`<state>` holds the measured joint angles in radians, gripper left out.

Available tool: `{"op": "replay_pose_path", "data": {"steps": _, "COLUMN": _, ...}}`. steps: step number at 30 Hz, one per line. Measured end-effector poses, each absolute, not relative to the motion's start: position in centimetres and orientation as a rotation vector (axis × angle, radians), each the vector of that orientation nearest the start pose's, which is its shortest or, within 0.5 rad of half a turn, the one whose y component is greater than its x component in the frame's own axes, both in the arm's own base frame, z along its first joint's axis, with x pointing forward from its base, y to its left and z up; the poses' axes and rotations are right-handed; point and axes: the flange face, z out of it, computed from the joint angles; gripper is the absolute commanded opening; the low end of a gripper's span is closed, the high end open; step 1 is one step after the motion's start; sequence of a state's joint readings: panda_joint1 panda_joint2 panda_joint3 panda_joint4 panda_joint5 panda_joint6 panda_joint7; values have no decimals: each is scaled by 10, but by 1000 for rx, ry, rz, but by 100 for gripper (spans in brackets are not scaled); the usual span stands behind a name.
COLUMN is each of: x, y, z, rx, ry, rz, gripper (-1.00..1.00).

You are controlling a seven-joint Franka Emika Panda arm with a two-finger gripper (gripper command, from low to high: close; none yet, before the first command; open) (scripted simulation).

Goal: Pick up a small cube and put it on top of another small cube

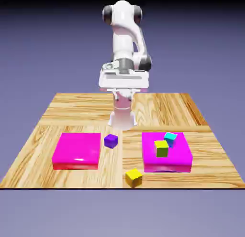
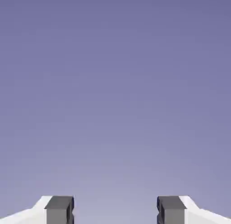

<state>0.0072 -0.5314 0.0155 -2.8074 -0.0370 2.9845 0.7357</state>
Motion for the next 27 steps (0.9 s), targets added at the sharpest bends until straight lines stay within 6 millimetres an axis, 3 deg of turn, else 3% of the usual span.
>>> {"op": "replay_pose_path", "data": {"steps": 6, "x": 391, "y": 36, "z": 333, "rx": -3064, "ry": 692, "rz": -474, "gripper": 0}}
{"op": "replay_pose_path", "data": {"steps": 14, "x": 345, "y": 44, "z": 216, "rx": -3502, "ry": 245, "rz": 313, "gripper": 0}}
{"op": "replay_pose_path", "data": {"steps": 21, "x": 289, "y": 35, "z": 147, "rx": -3640, "ry": -309, "rz": 1053, "gripper": 0}}
{"op": "replay_pose_path", "data": {"steps": 23, "x": 285, "y": 34, "z": 143, "rx": -3640, "ry": -360, "rz": 1110, "gripper": 0}}
{"op": "replay_pose_path", "data": {"steps": 27, "x": 269, "y": 7, "z": 102, "rx": -3643, "ry": -358, "rz": 1109, "gripper": 0}}
